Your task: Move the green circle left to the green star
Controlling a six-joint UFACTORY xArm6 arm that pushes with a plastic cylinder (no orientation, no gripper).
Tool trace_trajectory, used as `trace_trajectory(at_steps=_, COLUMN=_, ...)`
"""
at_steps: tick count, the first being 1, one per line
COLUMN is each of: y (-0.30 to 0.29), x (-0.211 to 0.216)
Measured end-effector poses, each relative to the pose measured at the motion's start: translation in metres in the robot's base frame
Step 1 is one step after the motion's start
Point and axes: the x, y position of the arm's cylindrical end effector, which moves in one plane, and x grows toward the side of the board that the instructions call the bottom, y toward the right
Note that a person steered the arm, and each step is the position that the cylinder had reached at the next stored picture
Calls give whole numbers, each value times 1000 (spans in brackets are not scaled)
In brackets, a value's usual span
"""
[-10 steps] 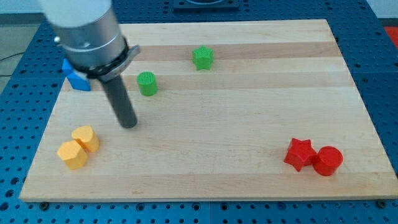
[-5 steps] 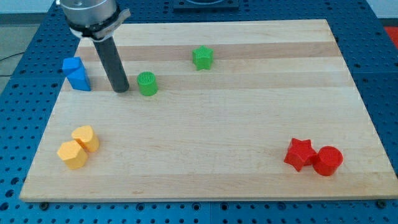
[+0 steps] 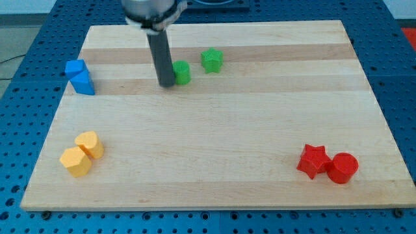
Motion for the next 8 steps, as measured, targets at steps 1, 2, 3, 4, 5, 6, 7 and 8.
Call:
trace_trajectory(at_steps=1, y=4, x=-5)
trace_trajectory(at_steps=2, y=50, x=-19)
trace_trajectory(at_steps=3, y=107, x=-31)
trace_trajectory(at_steps=4, y=153, x=-30)
trace_trajectory(at_steps=5, y=161, x=-30)
trace_trajectory(at_steps=6, y=191, x=-27)
trace_trajectory(at_steps=7, y=256, x=-48)
trace_trajectory(at_steps=8, y=289, x=-71)
